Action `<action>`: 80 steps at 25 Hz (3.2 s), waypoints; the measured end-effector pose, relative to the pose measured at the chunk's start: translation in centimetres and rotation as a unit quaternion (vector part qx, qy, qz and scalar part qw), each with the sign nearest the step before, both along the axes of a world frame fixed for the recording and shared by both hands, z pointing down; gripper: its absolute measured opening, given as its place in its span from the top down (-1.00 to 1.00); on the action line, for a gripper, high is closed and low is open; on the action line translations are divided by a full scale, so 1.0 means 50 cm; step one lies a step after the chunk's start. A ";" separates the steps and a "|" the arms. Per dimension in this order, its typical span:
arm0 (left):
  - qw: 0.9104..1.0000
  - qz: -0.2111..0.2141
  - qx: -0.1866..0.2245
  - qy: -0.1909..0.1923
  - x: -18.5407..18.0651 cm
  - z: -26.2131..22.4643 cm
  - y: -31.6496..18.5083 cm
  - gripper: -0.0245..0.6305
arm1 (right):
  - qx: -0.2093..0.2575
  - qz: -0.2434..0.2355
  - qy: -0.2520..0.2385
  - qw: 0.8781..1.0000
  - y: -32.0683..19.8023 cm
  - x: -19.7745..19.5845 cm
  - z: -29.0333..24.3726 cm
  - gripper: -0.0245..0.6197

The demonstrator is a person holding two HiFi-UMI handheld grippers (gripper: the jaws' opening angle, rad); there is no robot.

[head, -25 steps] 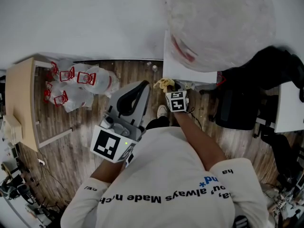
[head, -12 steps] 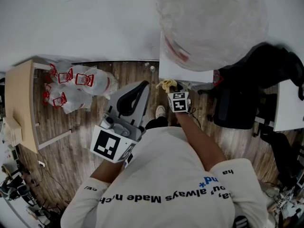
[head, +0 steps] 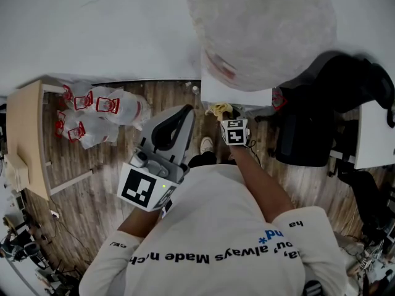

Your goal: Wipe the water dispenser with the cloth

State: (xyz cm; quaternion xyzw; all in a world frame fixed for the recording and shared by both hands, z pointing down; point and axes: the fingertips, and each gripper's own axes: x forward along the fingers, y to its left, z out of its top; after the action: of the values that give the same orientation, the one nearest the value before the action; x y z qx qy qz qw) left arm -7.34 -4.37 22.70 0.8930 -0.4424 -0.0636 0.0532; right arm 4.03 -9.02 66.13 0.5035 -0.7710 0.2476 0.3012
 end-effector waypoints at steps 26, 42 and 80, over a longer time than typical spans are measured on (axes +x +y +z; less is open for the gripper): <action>1.000 0.007 0.004 -0.002 0.101 -0.012 -0.003 0.86 | -0.008 -0.004 0.004 1.000 0.012 0.098 -0.007 0.74; 1.000 0.014 0.003 -0.001 0.164 -0.015 -0.007 0.86 | -0.014 0.008 0.008 1.000 0.015 0.173 -0.002 0.74; 0.999 0.033 0.004 0.003 0.208 -0.017 -0.008 0.86 | -0.037 0.122 0.018 0.992 0.013 0.383 0.027 0.74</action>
State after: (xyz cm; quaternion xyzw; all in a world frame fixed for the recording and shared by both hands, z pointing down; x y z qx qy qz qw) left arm 3.05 -4.78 21.87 0.9072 -0.4121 -0.0658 0.0533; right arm 23.18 -8.39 67.49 0.5866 -0.6884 0.3021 0.3012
